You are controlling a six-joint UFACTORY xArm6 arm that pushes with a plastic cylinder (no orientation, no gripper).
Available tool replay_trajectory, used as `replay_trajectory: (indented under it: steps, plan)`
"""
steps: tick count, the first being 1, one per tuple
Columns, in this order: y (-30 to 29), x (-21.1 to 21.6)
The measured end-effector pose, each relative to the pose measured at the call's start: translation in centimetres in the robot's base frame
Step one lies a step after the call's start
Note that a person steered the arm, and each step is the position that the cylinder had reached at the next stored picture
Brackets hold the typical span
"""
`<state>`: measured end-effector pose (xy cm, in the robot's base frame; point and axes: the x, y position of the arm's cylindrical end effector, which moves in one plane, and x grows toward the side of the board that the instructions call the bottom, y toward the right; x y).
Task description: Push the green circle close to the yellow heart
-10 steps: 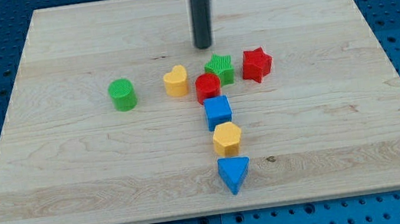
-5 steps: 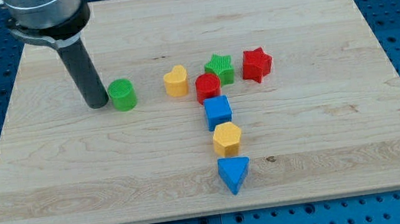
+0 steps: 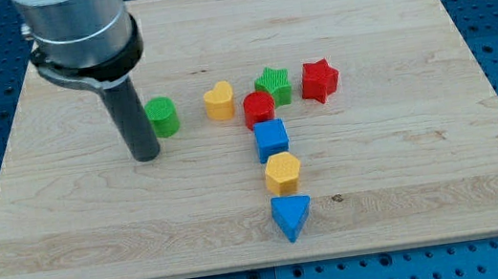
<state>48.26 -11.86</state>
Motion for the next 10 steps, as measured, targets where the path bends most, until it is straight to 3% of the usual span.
replay_trajectory:
  steps: [4,5,7,10]
  plan:
    - [-0.3,-3.2]
    - [-3.6,-3.0]
    - [-6.8,-9.5]
    - [-6.5,-10.9]
